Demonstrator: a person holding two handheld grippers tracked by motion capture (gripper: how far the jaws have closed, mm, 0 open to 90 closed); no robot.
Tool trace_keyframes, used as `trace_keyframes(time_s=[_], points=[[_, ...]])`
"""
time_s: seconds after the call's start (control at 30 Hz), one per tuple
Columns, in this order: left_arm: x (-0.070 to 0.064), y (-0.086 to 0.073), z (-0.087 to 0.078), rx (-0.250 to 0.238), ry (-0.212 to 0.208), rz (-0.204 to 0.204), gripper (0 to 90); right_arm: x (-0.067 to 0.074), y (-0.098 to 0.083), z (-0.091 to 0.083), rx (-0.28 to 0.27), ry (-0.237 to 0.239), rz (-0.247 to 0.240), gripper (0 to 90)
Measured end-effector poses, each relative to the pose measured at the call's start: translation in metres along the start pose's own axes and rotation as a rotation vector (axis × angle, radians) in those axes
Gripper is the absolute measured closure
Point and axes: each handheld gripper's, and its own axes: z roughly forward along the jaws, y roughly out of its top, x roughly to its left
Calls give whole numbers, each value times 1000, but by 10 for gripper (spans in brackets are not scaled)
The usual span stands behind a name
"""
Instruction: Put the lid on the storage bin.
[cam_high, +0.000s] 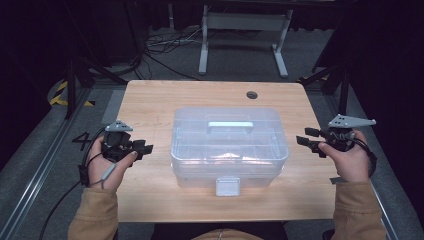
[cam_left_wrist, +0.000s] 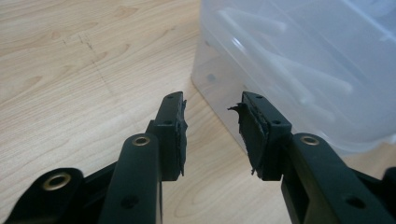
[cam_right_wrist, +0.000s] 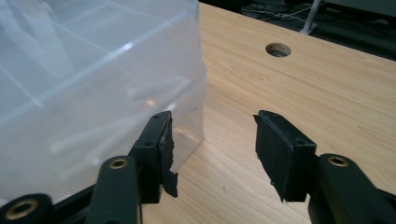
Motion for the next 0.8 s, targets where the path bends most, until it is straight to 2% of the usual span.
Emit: trace_keyframes(time_s=[0.27,0.43,0.8], points=[[17,-7,22,-11,-16,-25,565,-17,-14,14,7,-39,-21,412],[22,-11,34,2,-3,-35,549,-23,-22,22,6,-62,8,399],[30,-19,56,20,-13,-47,532,-32,-39,40,29,-77,47,393]])
